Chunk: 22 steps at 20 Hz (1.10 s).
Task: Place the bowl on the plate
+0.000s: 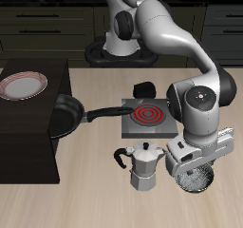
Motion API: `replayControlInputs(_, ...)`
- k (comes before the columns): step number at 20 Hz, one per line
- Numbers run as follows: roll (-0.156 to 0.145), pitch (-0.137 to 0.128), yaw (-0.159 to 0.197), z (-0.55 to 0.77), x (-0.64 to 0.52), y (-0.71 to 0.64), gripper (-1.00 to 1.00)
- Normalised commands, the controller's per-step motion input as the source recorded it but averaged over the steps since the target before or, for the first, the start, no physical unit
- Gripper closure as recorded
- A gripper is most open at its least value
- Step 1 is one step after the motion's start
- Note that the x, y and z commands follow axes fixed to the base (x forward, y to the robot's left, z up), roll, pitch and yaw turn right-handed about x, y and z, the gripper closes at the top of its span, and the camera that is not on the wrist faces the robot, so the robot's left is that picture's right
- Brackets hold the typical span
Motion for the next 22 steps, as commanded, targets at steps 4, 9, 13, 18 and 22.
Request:
replayControlInputs(4, 0.010, -0.007, 0.011, 0.00, -0.05, -0.01, 1.00)
replayControlInputs(9, 0.058, -0.031, 0.012, 0.14, -0.20, 0.30, 1.00)
replayControlInputs(13, 0.055, -0.028, 0.002, 0.15, -0.22, 0.31, 1.00)
replayControlInputs(18, 0.044, -0.016, -0.007, 0.10, -0.21, 0.31, 1.00)
replayControlInputs(22, 0.031, -0.021, -0.011, 0.11, -0.14, 0.17, 1.00)
